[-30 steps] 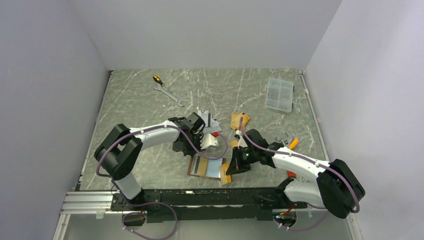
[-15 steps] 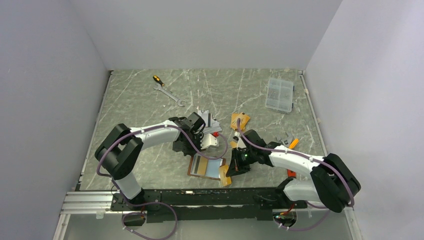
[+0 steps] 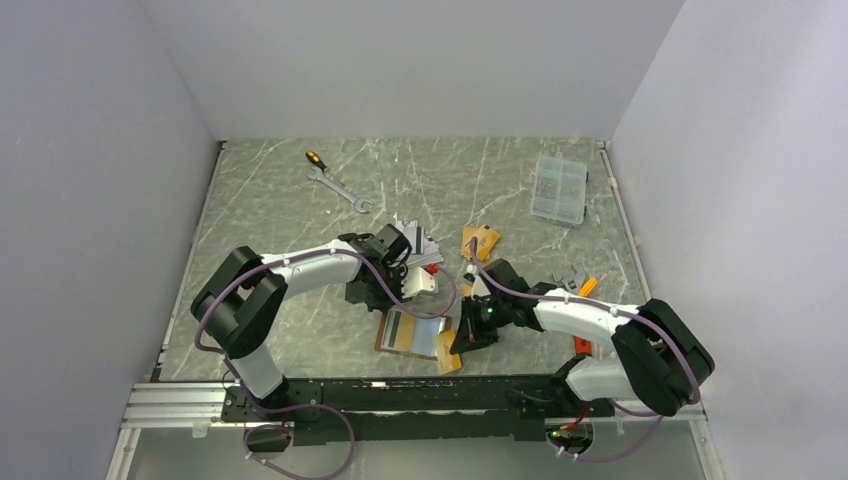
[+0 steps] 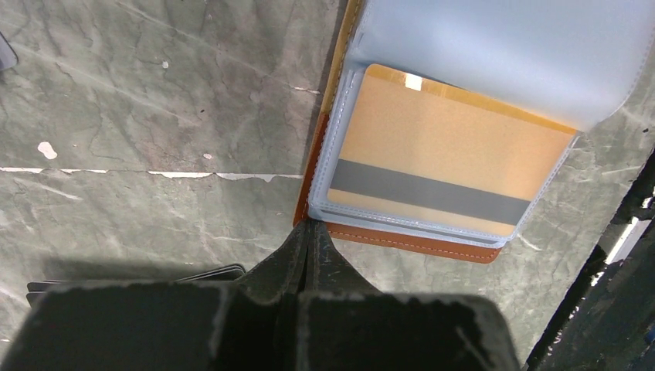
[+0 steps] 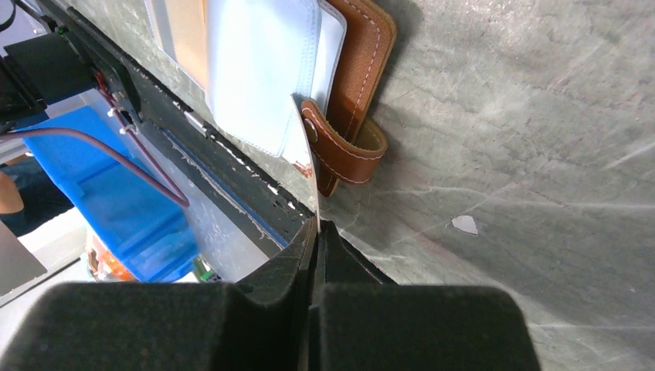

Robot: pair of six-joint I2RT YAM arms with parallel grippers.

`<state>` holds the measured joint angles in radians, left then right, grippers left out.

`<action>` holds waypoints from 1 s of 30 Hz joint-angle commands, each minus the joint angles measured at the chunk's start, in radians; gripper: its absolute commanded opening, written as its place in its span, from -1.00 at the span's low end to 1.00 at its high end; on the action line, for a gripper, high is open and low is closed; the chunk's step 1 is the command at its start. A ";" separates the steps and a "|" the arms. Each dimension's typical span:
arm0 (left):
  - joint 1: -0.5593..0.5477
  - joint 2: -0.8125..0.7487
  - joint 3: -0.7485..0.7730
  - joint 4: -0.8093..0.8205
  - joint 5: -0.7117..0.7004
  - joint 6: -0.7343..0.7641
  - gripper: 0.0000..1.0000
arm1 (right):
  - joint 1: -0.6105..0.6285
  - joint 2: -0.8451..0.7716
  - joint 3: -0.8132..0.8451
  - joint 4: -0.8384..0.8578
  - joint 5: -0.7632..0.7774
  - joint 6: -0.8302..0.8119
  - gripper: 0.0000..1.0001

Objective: Put the credit cards into the card holder
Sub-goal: Turn over the card slot in the card holder.

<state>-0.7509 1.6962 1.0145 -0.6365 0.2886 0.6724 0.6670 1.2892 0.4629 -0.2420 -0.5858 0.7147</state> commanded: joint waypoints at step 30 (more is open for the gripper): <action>-0.056 0.038 0.137 -0.007 0.210 -0.100 -1.00 | -0.001 0.116 0.045 0.179 -0.019 0.022 -1.00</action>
<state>-0.8070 1.7432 1.1633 -0.6796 0.5205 0.5983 0.6662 1.4223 0.5003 -0.1032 -0.6483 0.7334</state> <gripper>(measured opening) 0.015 0.009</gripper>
